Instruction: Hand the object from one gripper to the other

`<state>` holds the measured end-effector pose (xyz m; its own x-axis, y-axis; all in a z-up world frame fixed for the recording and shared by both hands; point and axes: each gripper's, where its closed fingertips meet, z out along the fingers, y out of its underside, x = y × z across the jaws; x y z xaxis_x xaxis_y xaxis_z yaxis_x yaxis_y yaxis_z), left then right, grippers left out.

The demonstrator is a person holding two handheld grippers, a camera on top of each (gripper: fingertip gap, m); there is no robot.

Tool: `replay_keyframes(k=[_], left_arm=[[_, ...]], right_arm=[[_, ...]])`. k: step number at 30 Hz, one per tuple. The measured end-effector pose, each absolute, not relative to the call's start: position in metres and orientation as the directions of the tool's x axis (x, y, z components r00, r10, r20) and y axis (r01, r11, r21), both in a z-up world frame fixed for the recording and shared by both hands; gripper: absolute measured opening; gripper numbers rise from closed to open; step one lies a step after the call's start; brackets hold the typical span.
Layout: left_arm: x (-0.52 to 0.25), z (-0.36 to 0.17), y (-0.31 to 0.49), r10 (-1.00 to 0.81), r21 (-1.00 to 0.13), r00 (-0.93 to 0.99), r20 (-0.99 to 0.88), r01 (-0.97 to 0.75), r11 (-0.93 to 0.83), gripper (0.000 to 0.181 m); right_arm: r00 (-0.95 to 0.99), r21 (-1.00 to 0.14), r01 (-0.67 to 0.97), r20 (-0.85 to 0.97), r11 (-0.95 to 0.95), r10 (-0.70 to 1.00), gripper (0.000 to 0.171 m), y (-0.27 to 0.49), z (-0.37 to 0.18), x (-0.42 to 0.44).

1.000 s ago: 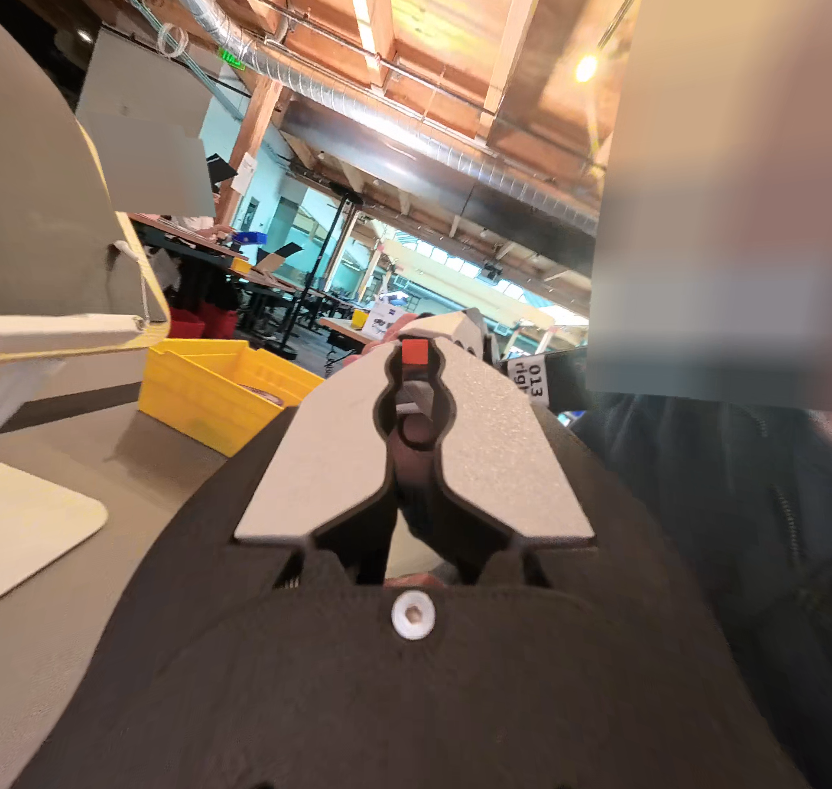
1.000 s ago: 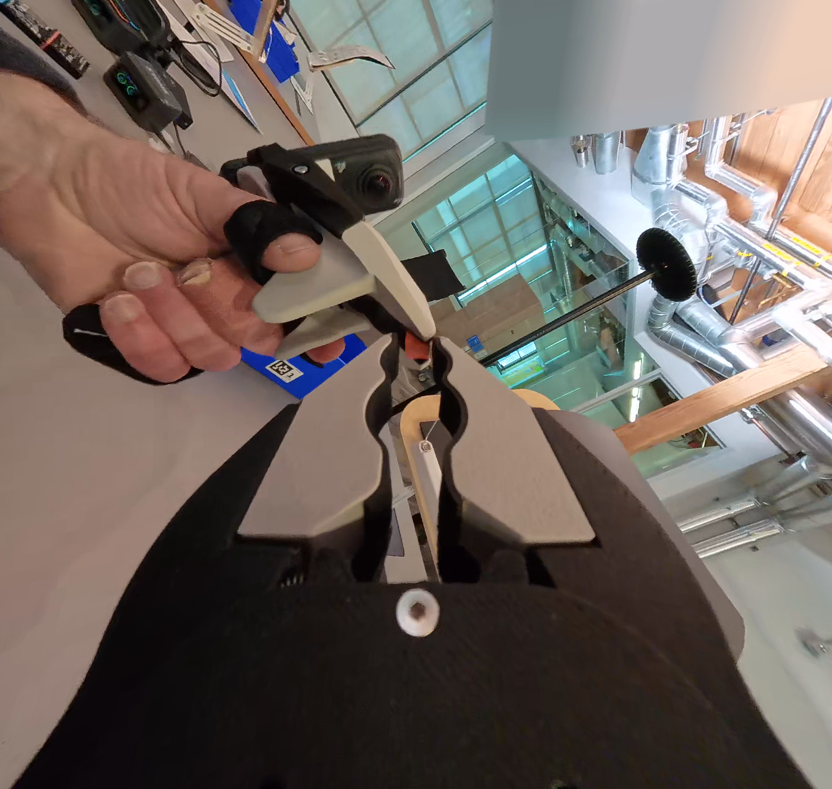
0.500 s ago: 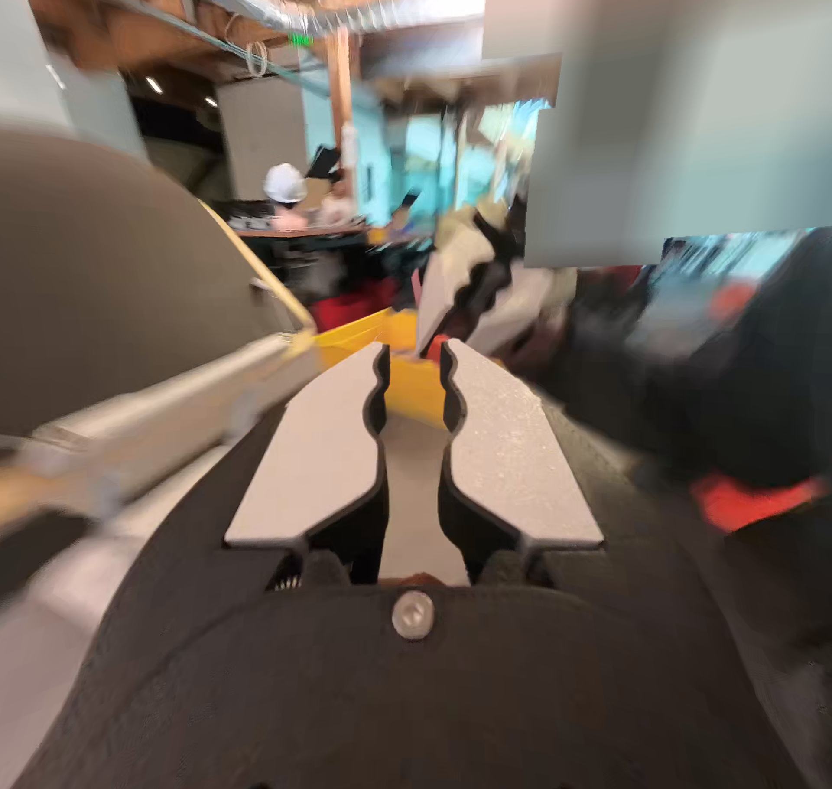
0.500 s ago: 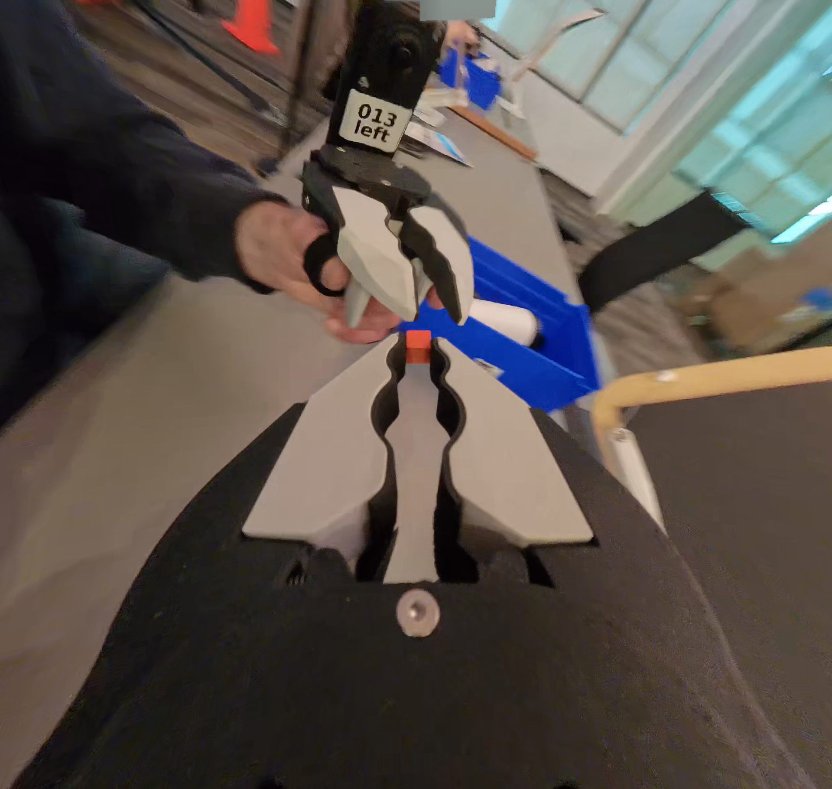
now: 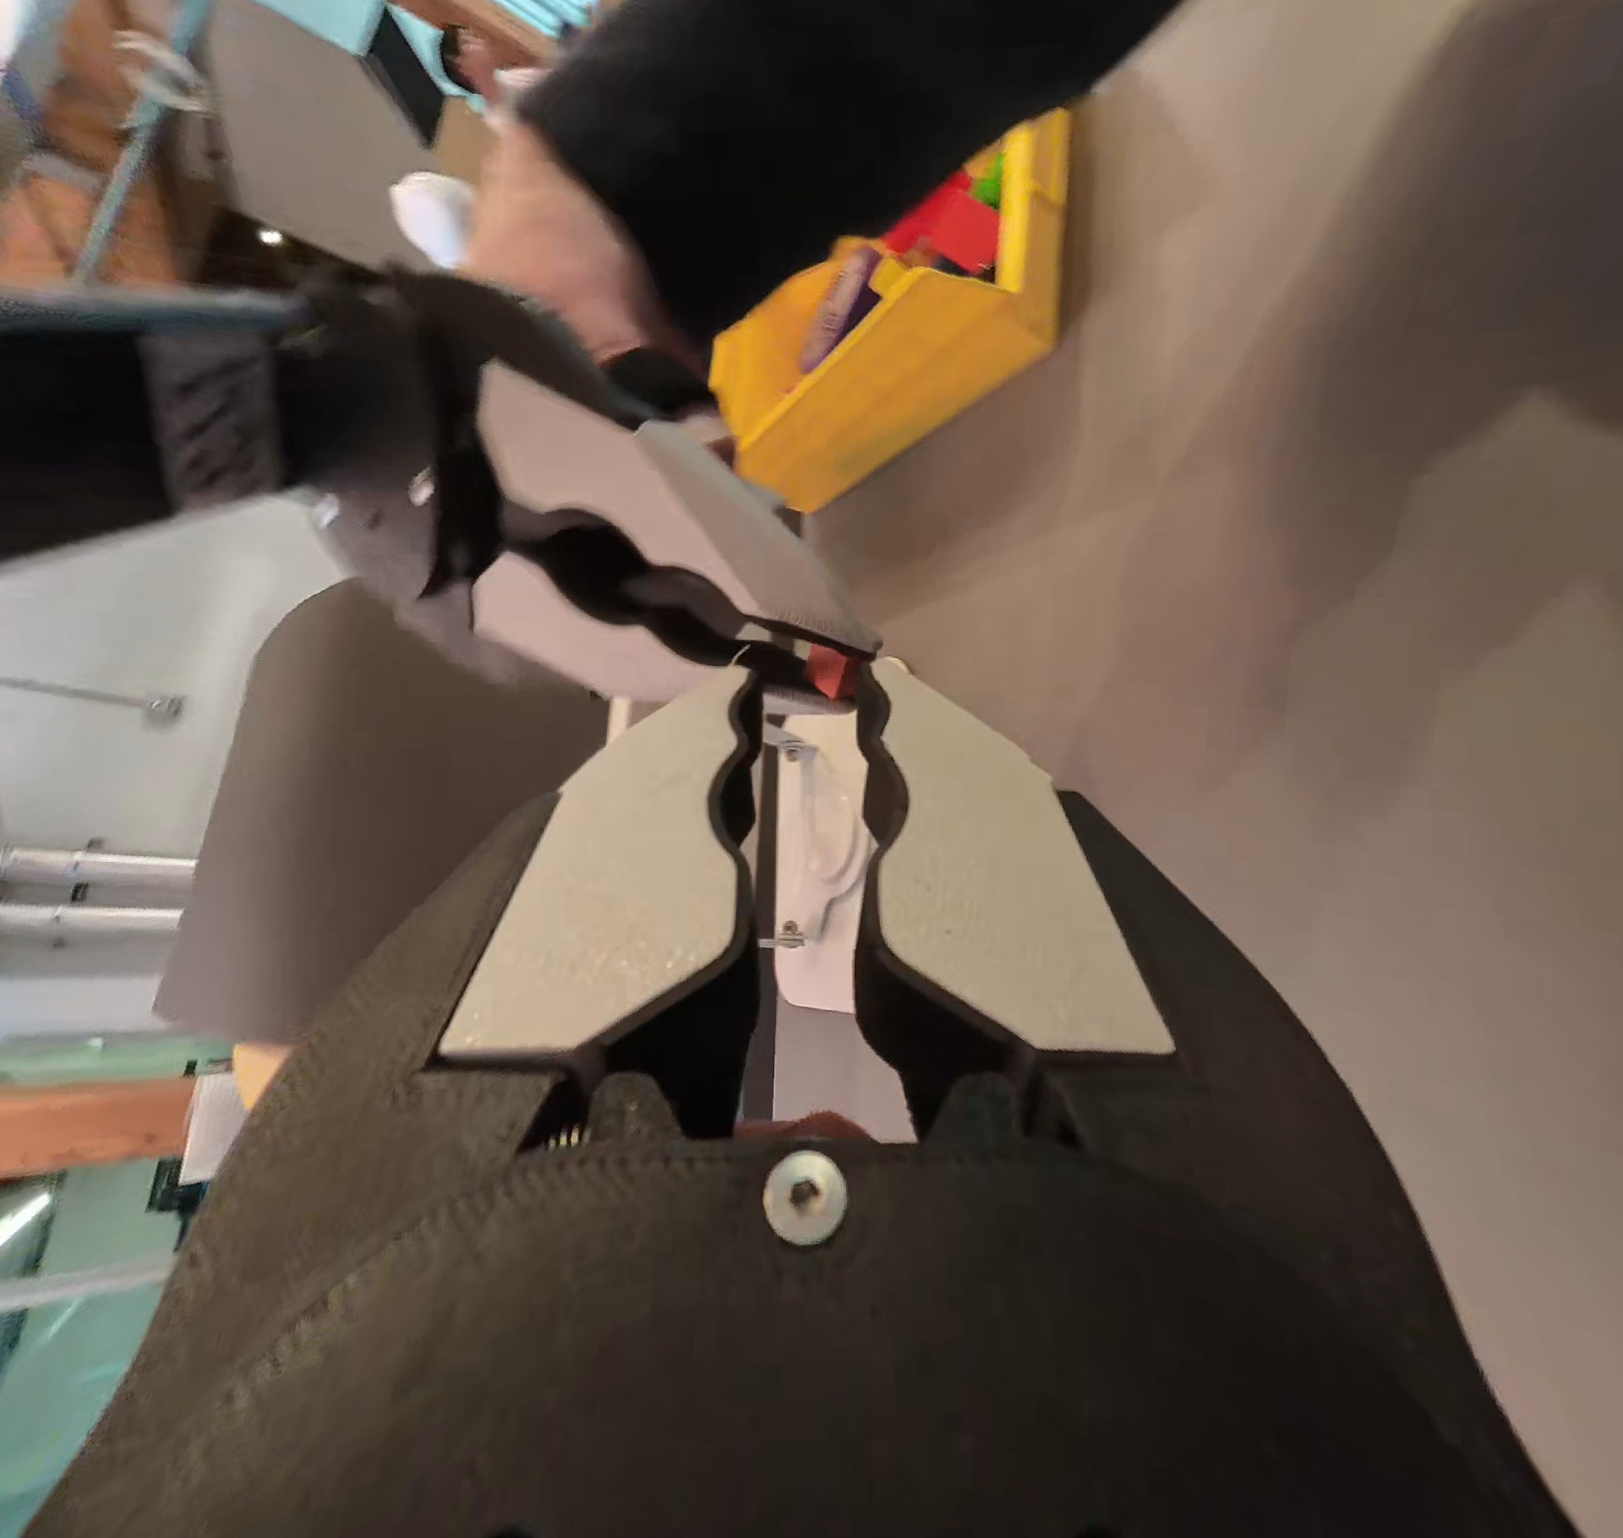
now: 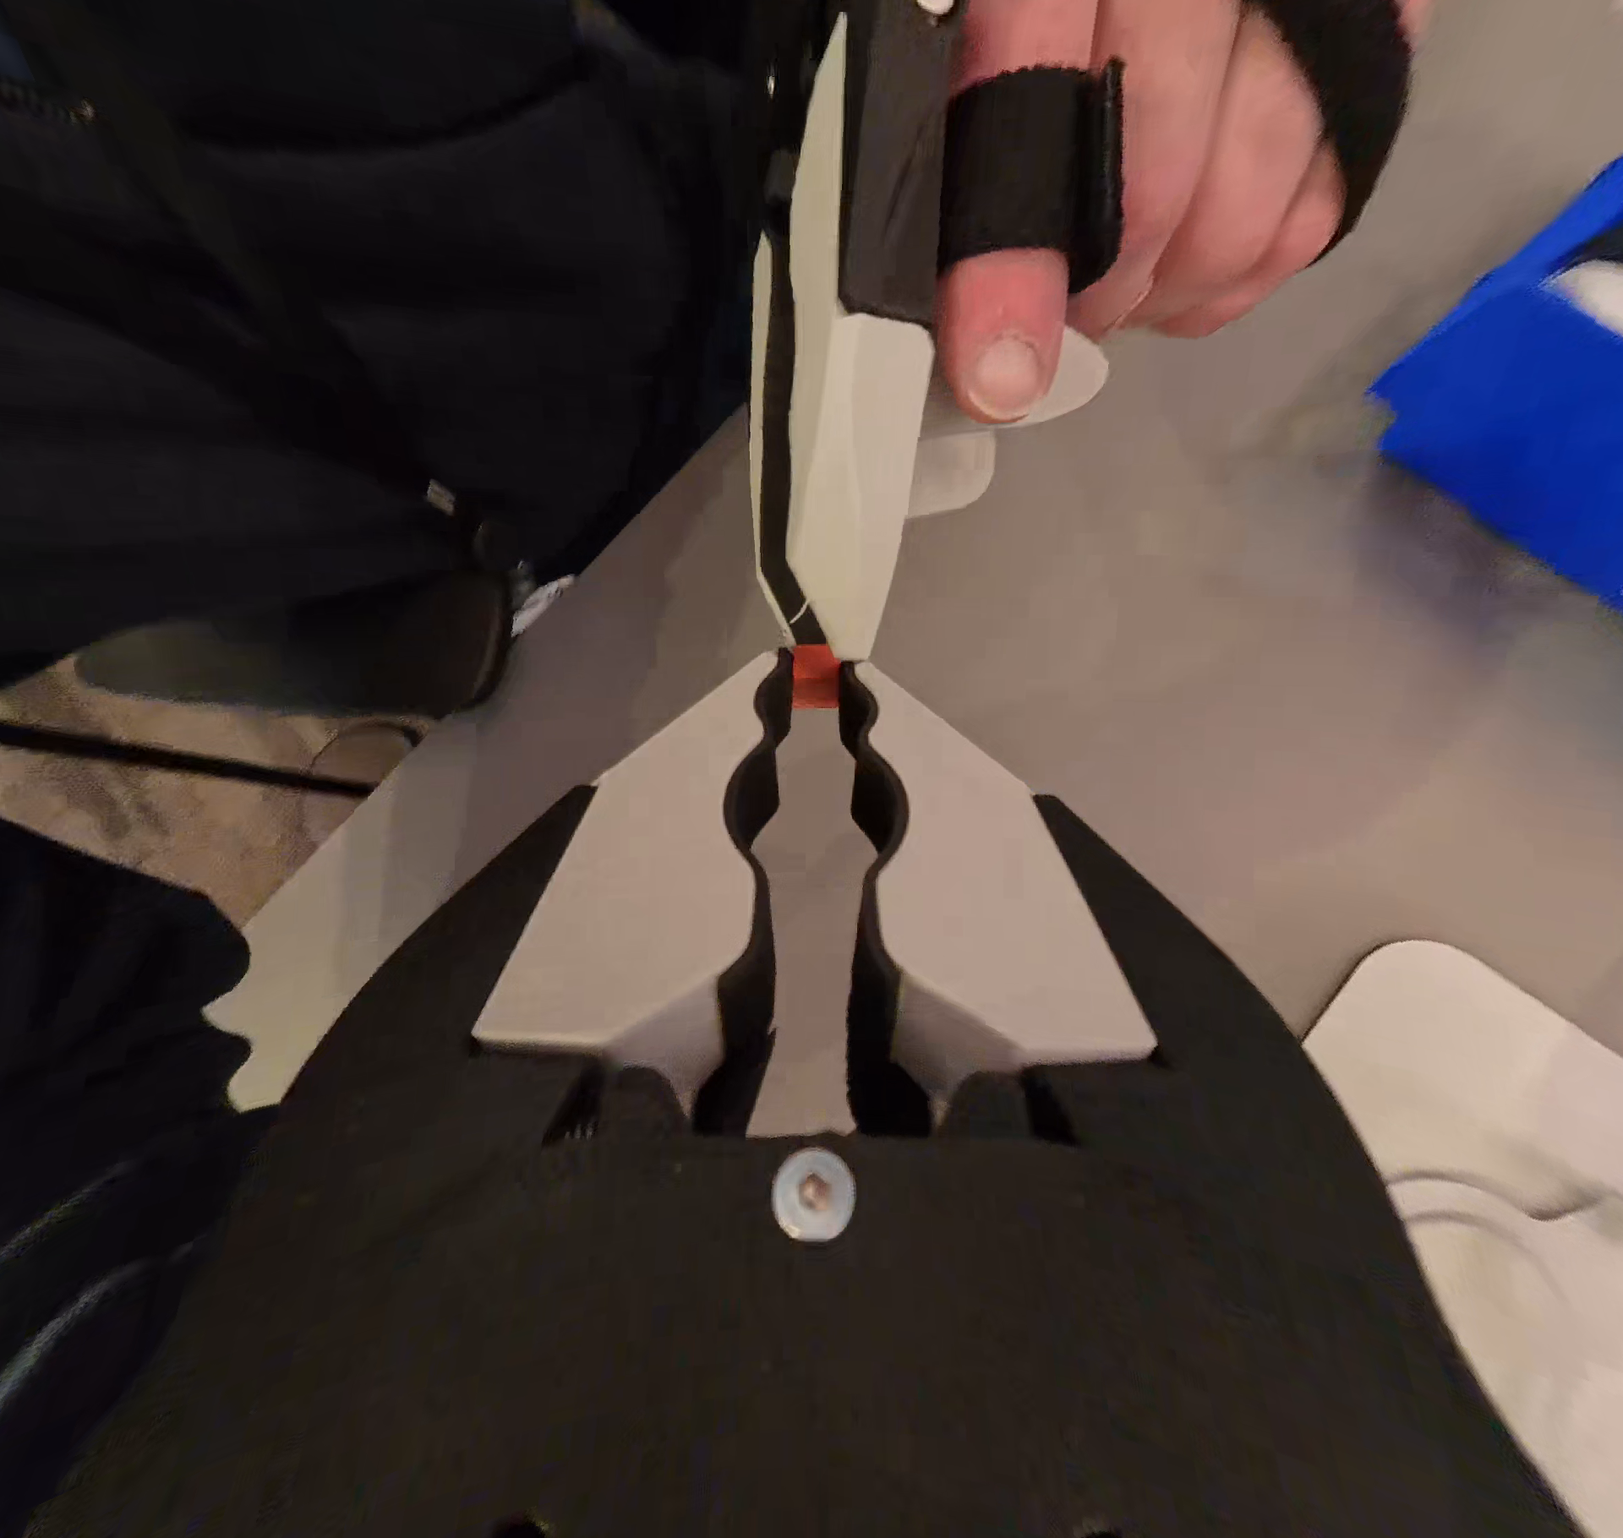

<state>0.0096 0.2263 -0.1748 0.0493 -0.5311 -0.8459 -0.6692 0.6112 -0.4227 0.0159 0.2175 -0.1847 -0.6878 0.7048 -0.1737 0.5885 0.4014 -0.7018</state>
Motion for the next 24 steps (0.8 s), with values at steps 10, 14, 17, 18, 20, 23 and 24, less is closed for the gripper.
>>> replay_keyframes(k=[10, 14, 17, 18, 20, 23, 24], left_arm=[[0.019, -0.179, 0.221, -0.531, -0.405, 0.016, -0.847, -0.666, 0.627, 0.024], [0.024, -0.187, 0.222, -0.538, -0.398, -0.003, -0.843, -0.668, 0.628, 0.021], [0.027, -0.187, 0.22, -0.56, -0.448, 0.033, -0.828, -0.638, 0.626, 0.019], [0.029, -0.186, 0.219, -0.569, -0.465, 0.04, -0.821, -0.626, 0.626, 0.019], [0.03, -0.188, 0.221, -0.572, -0.46, 0.029, -0.82, -0.627, 0.628, 0.019], [0.031, -0.187, 0.224, -0.569, -0.463, 0.038, -0.822, -0.626, 0.628, 0.017], [0.031, -0.186, 0.225, -0.562, -0.461, 0.042, -0.826, -0.624, 0.63, 0.014]], right_arm=[[-0.728, -0.611, 0.649, -0.325, 0.453, 0.604, 0.007, 0.213, -0.193, 0.025], [-0.731, -0.601, 0.653, -0.34, 0.461, 0.592, 0.007, 0.213, -0.199, 0.027], [-0.756, -0.656, 0.621, -0.358, 0.429, 0.548, 0.007, 0.207, -0.19, 0.028], [-0.757, -0.654, 0.622, -0.362, 0.43, 0.544, 0.007, 0.207, -0.19, 0.029], [-0.762, -0.659, 0.619, -0.37, 0.427, 0.531, 0.007, 0.207, -0.19, 0.03], [-0.756, -0.659, 0.625, -0.377, 0.418, 0.535, 0.007, 0.209, -0.19, 0.029], [-0.754, -0.656, 0.628, -0.38, 0.419, 0.535, 0.007, 0.209, -0.19, 0.03]])
